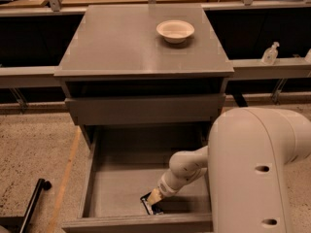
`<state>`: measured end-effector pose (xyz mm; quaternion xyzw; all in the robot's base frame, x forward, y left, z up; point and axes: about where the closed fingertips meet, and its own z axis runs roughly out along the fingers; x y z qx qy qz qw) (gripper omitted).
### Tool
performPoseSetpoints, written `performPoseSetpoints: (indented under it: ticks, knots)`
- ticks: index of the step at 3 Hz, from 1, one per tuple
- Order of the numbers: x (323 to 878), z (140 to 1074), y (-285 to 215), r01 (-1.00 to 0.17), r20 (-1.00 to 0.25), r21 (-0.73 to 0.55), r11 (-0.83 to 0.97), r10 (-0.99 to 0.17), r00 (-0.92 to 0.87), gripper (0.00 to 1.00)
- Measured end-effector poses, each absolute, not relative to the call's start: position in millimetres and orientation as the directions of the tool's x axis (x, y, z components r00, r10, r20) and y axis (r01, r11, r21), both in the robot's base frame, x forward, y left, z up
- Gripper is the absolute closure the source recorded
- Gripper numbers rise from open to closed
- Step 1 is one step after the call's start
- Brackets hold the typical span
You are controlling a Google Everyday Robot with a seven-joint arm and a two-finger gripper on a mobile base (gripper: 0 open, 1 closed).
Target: Pick rxbar blueberry from middle drawer and place on counter
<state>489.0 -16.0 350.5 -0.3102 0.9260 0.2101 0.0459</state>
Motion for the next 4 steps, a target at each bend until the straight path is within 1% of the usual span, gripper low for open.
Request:
performPoseSetpoints:
  ticks: [1, 2, 3, 4]
  knots:
    - [499.8, 364.6, -4.5, -0.584, -0.303, 0.370, 0.722, -0.501, -0.811, 1.00]
    - [516.2, 391.9, 12.6, -0.595, -0.424, 0.421, 0.684, -0.432, -0.796, 1.00]
    - [527.6, 435.7, 14.5, -0.638, -0.535, 0.458, 0.619, -0.382, -0.754, 1.00]
    - [531.4, 462.4, 12.6, -0.660, -0.597, 0.485, 0.574, -0.334, -0.729, 1.00]
